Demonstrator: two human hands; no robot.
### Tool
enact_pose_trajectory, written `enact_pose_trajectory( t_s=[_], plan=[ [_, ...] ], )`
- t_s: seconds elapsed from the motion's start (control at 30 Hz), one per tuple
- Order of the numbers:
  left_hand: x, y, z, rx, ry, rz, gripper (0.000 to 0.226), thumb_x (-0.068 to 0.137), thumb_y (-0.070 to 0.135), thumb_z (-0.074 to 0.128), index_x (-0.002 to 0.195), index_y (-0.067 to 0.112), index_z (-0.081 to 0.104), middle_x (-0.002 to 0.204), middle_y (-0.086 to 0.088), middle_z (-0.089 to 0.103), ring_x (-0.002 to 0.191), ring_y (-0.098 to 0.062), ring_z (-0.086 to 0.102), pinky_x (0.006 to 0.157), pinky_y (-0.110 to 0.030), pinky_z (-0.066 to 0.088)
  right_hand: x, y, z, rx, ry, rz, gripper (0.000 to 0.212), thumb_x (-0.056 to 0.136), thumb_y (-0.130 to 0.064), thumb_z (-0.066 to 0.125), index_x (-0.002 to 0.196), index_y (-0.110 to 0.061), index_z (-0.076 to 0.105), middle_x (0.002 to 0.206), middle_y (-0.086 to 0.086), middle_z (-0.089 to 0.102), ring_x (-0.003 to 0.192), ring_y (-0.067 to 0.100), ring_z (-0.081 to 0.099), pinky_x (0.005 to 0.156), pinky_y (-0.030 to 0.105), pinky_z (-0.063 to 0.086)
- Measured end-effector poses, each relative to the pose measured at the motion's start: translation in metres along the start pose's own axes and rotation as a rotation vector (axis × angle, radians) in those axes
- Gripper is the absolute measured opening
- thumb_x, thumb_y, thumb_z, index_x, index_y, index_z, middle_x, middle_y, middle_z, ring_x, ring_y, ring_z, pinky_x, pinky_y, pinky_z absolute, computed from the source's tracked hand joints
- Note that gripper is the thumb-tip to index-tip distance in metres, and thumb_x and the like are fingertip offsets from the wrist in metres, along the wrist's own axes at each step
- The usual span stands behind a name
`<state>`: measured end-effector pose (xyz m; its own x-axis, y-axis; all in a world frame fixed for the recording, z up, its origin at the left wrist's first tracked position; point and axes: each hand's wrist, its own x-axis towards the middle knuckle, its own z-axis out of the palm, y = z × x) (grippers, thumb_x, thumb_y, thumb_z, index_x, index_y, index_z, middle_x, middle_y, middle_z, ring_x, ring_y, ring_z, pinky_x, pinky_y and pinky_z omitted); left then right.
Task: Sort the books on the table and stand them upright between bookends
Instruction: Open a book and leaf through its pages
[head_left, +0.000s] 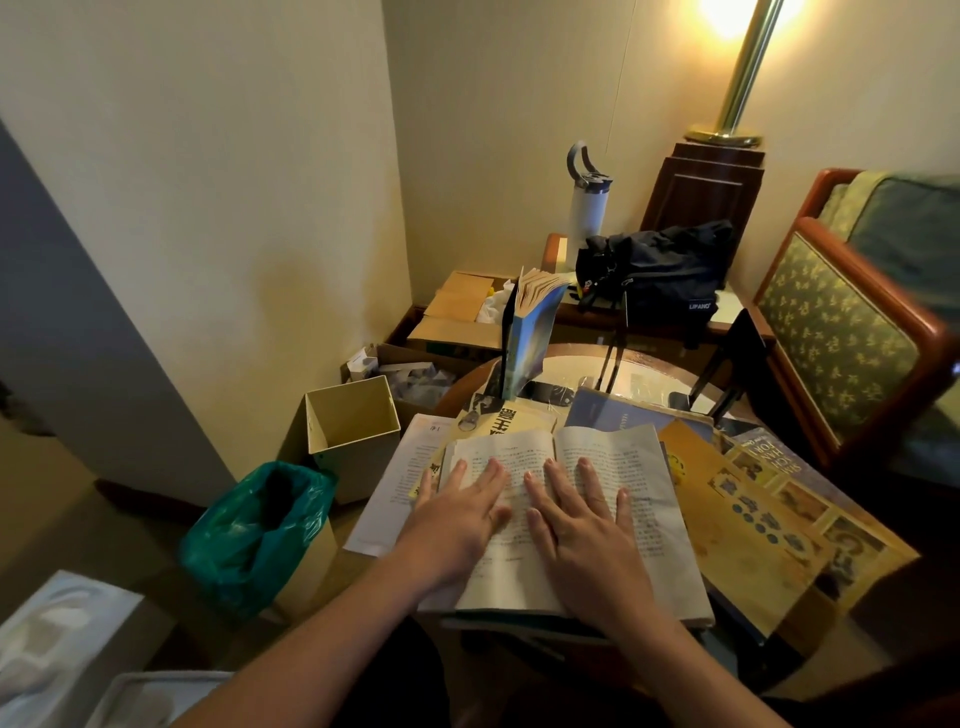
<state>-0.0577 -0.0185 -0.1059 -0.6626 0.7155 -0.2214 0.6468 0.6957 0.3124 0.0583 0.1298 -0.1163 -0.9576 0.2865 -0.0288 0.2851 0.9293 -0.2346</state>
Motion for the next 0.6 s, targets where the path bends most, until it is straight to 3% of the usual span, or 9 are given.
enact_pose_trajectory(
  t_s=[0.23, 0.47, 0.6],
  plan=[
    [0.035, 0.000, -0.007, -0.047, 0.043, -0.028, 0.056, 0.106, 0.049, 0.017, 0.158, 0.035, 0.002, 0.166, 0.014, -0.001, 0.154, -0.021, -0.008, 0.122, -0.058, -0.007, -0.001, 0.001, -0.002, 0.028, 0.000, 0.001, 0.053, 0.102, -0.059, 0.009, 0.154, -0.050, -0.001, 0.161, -0.021, -0.019, 0.144, 0.014, -0.034, 0.120, 0.055, -0.015],
    [-0.024, -0.004, 0.017, 0.016, 0.036, 0.081, 0.056, 0.103, 0.058, 0.014, 0.154, 0.045, -0.006, 0.159, 0.025, -0.010, 0.145, -0.009, -0.021, 0.114, -0.049, -0.021, 0.000, 0.001, 0.000, 0.013, 0.000, -0.007, 0.055, 0.102, -0.059, 0.009, 0.154, -0.050, -0.004, 0.161, -0.022, -0.020, 0.145, 0.015, -0.034, 0.119, 0.054, -0.015],
    [-0.048, -0.003, 0.023, 0.006, 0.005, 0.069, 0.057, 0.103, 0.059, 0.018, 0.151, 0.049, -0.009, 0.158, 0.029, -0.011, 0.148, -0.013, -0.021, 0.115, -0.054, -0.020, -0.002, 0.001, -0.001, -0.002, -0.003, -0.014, 0.055, 0.102, -0.058, 0.009, 0.154, -0.049, -0.006, 0.160, -0.021, -0.021, 0.145, 0.016, -0.034, 0.119, 0.055, -0.015]
  ],
)
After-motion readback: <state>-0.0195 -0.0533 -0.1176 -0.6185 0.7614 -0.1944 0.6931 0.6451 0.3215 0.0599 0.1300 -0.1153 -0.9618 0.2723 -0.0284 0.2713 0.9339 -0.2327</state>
